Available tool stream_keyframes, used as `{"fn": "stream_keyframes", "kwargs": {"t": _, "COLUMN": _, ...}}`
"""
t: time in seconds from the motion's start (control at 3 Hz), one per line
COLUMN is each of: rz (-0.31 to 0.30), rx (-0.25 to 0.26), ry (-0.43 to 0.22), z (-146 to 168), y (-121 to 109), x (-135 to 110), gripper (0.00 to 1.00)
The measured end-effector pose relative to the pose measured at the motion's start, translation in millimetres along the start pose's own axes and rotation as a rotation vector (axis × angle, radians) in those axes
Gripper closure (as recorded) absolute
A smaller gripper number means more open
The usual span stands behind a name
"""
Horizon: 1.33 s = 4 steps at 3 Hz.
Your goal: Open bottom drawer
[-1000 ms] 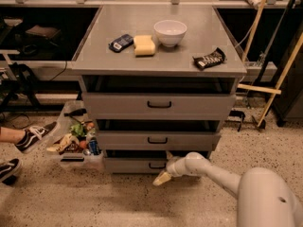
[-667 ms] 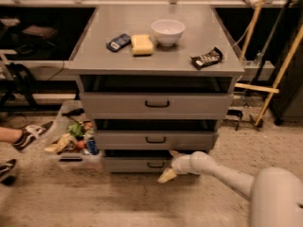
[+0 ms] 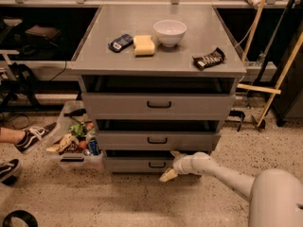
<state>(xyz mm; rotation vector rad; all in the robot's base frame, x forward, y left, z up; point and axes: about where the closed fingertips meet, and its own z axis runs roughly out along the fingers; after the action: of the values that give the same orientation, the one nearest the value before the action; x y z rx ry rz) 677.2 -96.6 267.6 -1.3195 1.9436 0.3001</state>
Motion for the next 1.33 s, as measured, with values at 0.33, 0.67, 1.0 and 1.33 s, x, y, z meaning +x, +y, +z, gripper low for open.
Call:
{"fn": "stream_keyframes", "kwargs": {"t": 0.33, "rz": 0.068, "rx": -0.098, "ry": -0.001, "z": 61.3, "y": 22.4, "x": 16.6, "gripper": 0.00}}
{"fn": "stream_keyframes", "kwargs": {"t": 0.67, "rz": 0.081, "rx": -0.080, "ry": 0.019, "z": 72.3, "y": 1.2, "x": 27.4, "gripper": 0.00}}
{"fn": "stream_keyframes", "kwargs": {"t": 1.0, "rz": 0.080, "rx": -0.029, "ry": 0.020, "z": 69.7, "y": -27.1, "x": 29.1, "gripper": 0.00}}
{"fn": "stream_keyframes", "kwargs": {"t": 1.33, "rz": 0.080, "rx": -0.030, "ry": 0.020, "z": 68.4, "y": -25.6, "x": 30.2, "gripper": 0.19}}
